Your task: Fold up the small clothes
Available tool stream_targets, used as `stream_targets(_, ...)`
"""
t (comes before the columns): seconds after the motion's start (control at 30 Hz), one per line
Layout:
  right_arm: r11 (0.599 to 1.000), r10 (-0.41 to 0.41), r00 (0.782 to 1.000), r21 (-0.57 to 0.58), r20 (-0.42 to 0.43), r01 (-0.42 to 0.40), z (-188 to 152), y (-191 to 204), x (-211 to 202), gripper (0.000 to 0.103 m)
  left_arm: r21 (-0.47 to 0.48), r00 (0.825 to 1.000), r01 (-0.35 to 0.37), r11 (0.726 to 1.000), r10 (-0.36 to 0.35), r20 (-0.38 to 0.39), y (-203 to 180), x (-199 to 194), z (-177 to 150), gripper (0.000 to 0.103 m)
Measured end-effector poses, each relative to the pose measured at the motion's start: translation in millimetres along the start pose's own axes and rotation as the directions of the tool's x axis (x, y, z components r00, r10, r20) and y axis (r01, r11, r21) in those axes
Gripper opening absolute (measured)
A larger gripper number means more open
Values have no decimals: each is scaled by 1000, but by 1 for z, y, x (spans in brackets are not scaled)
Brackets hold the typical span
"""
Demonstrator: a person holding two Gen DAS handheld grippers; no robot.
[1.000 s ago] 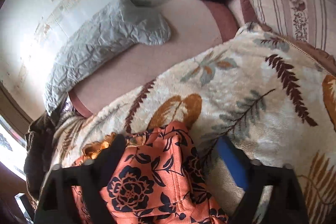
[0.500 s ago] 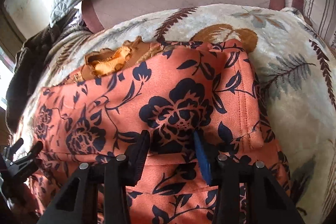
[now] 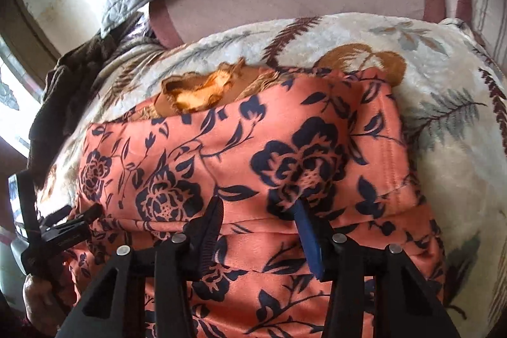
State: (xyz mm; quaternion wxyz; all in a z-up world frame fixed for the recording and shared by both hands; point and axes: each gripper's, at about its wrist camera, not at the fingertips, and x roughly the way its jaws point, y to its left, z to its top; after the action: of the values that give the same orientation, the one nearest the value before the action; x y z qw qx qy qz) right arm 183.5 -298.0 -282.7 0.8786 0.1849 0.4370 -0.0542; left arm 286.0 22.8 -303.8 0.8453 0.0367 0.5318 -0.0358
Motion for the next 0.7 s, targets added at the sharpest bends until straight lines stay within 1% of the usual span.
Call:
stream_targets(0.03,1000,-14,1000,26,24,13,1,-8,-6,50,-36,999,34,999,-34,-10,6,2,-1,103)
stream_targets(0.07,998,-21,999,53,44,18,5,-18,-8,50,-26,999,41,999,-42,-11,7,1,-2,103)
stream_targets(0.1,996,-28,998,85,52,23,8,-27,-8,50,-4,999,33,999,-33,-17,5,2,-2,103)
stream_targets(0.17,991,-43,999,124,24,39,16,-45,7,50,7,1000,22,1000,-22,-9,2,1,-4,103)
stream_targets(0.2,989,-59,998,133,-19,61,17,-53,23,50,12,1000,24,1000,-24,-9,2,1,-3,103)
stream_targets(0.23,987,-45,997,155,-60,54,16,-60,35,51,15,999,32,999,-32,-14,3,1,-2,103)
stream_targets(0.27,985,-37,998,166,-45,44,17,-62,35,51,8,999,40,999,-40,-18,6,-1,-1,103)
stream_targets(0.3,986,-45,998,160,-46,52,20,-59,32,51,-5,999,32,999,-32,-5,11,-5,1,103)
stream_targets(0.33,987,-49,997,151,-51,56,25,-55,28,52,-19,1000,-4,1000,4,28,17,-10,3,103)
stream_targets(0.37,988,-32,999,149,-31,36,29,-51,21,52,-30,996,-56,998,58,74,22,-17,6,103)
stream_targets(0.43,990,-13,998,138,59,5,34,-43,7,52,-52,978,-142,988,148,145,34,-27,12,103)
stream_targets(0.47,992,-13,995,127,101,0,38,-38,2,52,-62,972,-167,984,175,157,39,-28,14,103)
stream_targets(0.5,992,-8,990,127,143,-10,43,-36,-2,52,-64,970,-180,982,188,152,42,-25,15,103)
stream_targets(0.53,990,-9,985,139,174,-16,46,-36,-2,54,-55,971,-192,980,198,134,43,-19,15,103)
stream_targets(0.57,988,-9,985,154,171,-17,48,-38,5,57,-37,972,-208,978,210,104,41,-10,15,103)
stream_targets(0.6,987,-9,992,163,123,-11,49,-41,20,61,-13,970,-231,973,231,72,40,0,12,103)
stream_targets(0.63,986,-5,999,168,45,-3,50,-46,40,61,4,966,-253,967,252,64,36,7,11,103)
stream_targets(0.67,984,2,1000,178,4,-3,47,-52,54,61,7,962,-261,965,260,85,35,6,10,103)
stream_targets(0.7,984,2,999,176,41,-9,44,-53,53,61,17,960,-270,963,268,86,33,4,11,103)
